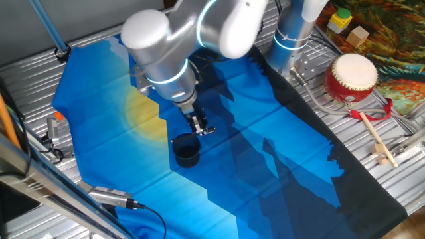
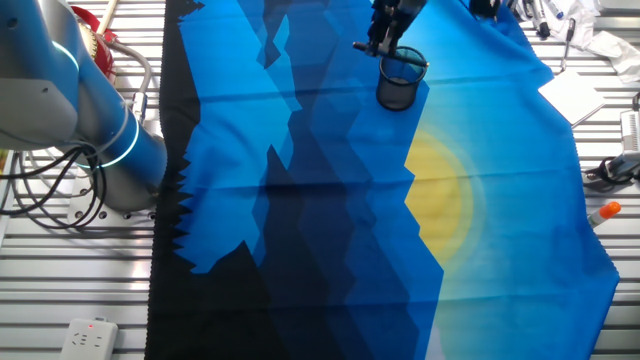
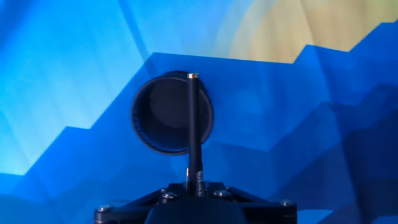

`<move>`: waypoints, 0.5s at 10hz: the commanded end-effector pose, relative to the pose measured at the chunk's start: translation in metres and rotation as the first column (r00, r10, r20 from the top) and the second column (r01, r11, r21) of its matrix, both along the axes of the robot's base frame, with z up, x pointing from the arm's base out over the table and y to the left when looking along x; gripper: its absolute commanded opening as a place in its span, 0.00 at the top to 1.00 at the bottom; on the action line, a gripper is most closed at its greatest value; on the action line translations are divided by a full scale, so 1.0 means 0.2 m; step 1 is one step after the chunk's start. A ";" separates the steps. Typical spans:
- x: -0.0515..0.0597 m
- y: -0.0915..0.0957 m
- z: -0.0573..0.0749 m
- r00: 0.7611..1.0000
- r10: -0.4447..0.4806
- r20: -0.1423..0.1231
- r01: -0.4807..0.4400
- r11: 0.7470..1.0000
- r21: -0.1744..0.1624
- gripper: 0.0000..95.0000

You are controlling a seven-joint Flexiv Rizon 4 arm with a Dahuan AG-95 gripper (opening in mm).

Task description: Put the pen into the pen holder

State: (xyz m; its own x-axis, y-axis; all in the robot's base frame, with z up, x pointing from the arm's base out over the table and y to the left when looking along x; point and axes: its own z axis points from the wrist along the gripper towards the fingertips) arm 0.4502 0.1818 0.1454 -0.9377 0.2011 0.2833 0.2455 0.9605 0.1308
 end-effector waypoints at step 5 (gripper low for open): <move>-0.01 -0.02 -0.02 0.992 0.037 -0.121 -0.025 0.995 0.096 1.00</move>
State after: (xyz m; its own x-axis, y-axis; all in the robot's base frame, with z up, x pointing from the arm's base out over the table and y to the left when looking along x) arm 0.4492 0.1784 0.1419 -0.9012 0.1430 0.4092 0.2363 0.9535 0.1871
